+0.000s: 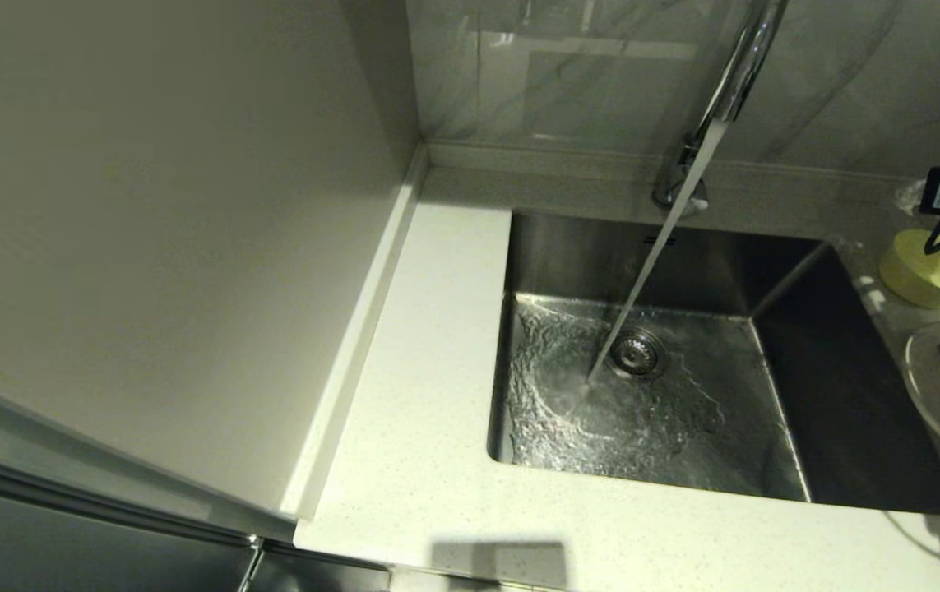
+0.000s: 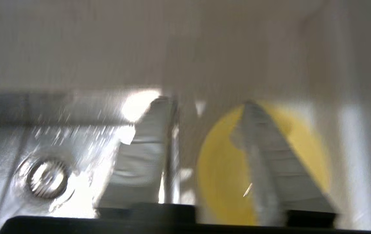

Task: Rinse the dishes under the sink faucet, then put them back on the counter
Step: Pick up the bowl

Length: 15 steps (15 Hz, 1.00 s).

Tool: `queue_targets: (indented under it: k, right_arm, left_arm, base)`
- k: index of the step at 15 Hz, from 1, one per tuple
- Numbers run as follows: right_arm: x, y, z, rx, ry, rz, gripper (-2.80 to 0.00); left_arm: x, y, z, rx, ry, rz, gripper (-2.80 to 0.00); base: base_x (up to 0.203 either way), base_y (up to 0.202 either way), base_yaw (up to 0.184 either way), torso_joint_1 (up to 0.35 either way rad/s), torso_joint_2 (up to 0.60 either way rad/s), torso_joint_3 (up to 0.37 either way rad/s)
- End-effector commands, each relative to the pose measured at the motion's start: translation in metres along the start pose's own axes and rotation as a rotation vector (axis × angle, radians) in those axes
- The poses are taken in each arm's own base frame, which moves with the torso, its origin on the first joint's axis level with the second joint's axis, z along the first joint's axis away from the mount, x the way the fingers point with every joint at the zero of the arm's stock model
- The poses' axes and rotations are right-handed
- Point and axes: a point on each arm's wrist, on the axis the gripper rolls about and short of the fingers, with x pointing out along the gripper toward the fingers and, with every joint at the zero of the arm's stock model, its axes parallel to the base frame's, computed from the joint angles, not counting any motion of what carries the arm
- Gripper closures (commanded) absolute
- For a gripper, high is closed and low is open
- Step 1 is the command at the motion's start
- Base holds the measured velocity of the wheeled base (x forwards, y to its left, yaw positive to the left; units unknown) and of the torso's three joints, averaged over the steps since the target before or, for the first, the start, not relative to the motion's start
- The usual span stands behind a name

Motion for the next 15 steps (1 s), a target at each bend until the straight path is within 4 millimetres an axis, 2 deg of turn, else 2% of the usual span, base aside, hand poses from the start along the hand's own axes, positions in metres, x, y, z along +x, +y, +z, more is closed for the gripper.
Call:
queue_targets:
  k: [1,4,7,9,15]
  right_arm:
    - [0.001,0.0,-0.006,0.022,0.054,0.0,-2.8]
    - [0.012,-0.001,-0.018,0.04,0.097,0.001,-2.8]
    - [0.035,-0.005,-0.038,0.037,0.138,-0.026,-2.8]
    - [0.048,-0.008,-0.043,0.026,0.104,-0.073,-2.8]
    - [0.06,-0.01,-0.058,0.031,0.145,-0.076,-2.8]
  left_arm:
    - [0.0,0.0,0.0,-0.001,-0.002,0.0,0.0]
    - [0.0,0.0,0.0,-0.001,-0.002,0.0,0.0]
    - [0.0,0.0,0.0,-0.001,-0.002,0.0,0.0]
    - [0.0,0.0,0.0,-0.001,-0.002,0.0,0.0]
    - [0.0,0.0,0.0,-0.001,-0.002,0.0,0.0]
  base:
    - [0.0,0.0,0.0,0.0,0.0,0.0]
    - [0.0,0.0,0.0,0.0,0.0,0.0]
    - [0.0,0.0,0.0,0.0,0.0,0.0]
    - [0.0,0.0,0.0,0.0,0.0,0.0]
    - [0.0,0.0,0.0,0.0,0.0,0.0]
